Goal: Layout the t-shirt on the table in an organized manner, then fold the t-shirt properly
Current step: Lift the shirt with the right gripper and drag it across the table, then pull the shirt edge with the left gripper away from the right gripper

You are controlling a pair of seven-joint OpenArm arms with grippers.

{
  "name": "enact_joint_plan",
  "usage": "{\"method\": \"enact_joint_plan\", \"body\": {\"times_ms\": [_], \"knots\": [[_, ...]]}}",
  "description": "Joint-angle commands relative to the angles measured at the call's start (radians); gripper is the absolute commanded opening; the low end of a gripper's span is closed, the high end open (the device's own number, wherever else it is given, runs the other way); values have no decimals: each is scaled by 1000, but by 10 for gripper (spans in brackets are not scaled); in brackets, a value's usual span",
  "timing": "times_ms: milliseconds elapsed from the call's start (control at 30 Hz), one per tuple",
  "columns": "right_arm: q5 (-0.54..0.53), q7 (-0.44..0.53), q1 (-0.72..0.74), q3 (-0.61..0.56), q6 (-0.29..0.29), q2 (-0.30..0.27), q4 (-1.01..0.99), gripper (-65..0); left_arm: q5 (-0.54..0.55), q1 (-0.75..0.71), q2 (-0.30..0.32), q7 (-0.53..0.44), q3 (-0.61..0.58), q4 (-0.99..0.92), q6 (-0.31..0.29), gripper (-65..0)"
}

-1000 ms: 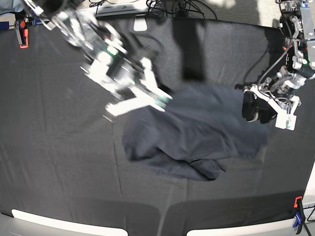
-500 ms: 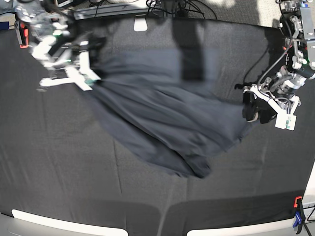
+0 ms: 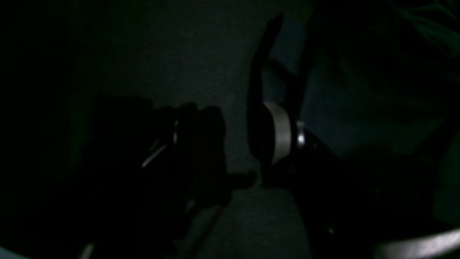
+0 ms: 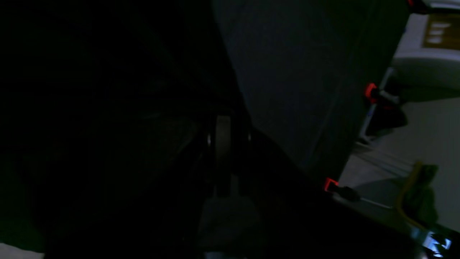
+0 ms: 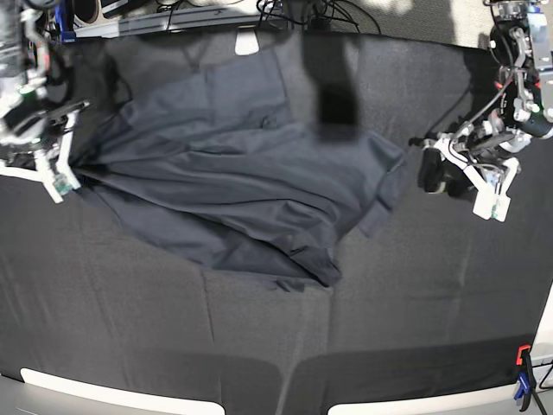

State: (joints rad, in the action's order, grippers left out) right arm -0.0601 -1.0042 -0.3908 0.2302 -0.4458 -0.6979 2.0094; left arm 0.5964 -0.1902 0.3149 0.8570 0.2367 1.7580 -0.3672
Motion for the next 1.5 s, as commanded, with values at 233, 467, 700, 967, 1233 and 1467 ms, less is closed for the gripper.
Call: {"method": "enact_joint_plan", "body": {"times_ms": [233,467,700,967,1233,1467], "knots": [[-5,1,8,39,-14,-20,17,-650,138,61,-30,-105,4,-216,-4,-389],[-35,1,7,39,-19,-19,17,-650,288,113,-51,-35,4,-280,-143,-389],[-75,1,8,39,-20,-19,17,-650,183,115,-128,-16,4,-282,-142,-389],[-75,1,8,39,-20,-19,17,-650,-56,115,-171,-37,4,-282,-142,-389],[-75,-7,8,39,-20,-19,17,-650,-62,116,-170,-156,4,-282,-90,-451],[-75,-8,8,39,-20,-19,17,-650,-44,115,-170,-83,4,-282,-90,-547]]}}
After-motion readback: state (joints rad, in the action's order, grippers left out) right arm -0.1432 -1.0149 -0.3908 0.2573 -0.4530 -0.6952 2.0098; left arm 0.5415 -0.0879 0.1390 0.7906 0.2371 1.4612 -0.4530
